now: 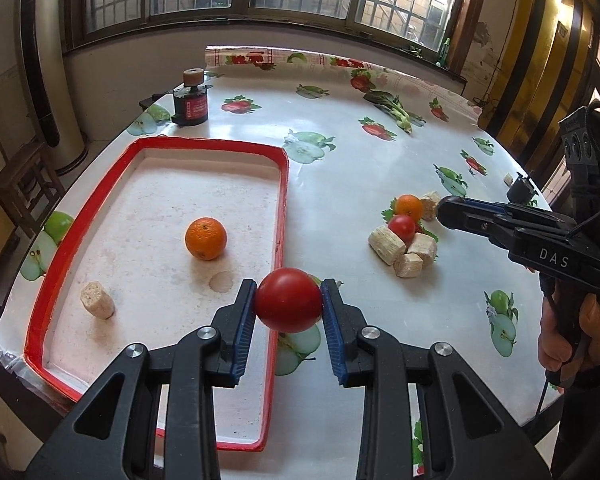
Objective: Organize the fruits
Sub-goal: 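Close left gripper on the red tomato while right gripper grasps the dark plum, then carry the tomato and plum in both grippers over the red tray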
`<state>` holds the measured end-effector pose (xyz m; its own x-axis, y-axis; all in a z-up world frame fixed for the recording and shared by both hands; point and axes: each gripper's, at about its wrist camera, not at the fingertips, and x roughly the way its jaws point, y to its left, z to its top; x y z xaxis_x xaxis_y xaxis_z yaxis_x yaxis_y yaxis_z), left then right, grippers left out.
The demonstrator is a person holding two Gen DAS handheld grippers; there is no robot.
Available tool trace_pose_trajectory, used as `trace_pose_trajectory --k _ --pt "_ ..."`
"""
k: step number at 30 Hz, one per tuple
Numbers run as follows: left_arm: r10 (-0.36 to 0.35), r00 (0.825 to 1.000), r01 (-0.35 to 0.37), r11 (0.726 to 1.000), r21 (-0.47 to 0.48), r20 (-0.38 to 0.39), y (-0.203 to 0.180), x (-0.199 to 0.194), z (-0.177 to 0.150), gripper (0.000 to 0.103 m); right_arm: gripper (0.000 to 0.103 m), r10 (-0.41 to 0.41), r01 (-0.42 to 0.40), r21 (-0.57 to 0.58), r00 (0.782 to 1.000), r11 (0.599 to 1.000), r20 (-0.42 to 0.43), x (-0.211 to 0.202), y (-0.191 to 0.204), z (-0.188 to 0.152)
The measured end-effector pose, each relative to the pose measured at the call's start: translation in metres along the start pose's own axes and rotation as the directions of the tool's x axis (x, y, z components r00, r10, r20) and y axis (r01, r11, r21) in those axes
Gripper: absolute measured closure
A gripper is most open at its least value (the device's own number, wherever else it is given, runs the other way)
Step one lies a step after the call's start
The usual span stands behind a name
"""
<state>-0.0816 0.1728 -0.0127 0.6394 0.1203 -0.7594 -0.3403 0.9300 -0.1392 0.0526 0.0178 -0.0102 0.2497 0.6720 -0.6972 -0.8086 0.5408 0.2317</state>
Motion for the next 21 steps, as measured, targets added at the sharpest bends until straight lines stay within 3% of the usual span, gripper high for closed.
trace_pose_trajectory --k 21 --pt "0.063 0.998 -0.062 0.995 -0.079 0.021 0.055 -0.008 0.006 0.073 0.078 0.066 -0.068 -0.079 0.997 0.995 -0.027 0.036 0.050 0.027"
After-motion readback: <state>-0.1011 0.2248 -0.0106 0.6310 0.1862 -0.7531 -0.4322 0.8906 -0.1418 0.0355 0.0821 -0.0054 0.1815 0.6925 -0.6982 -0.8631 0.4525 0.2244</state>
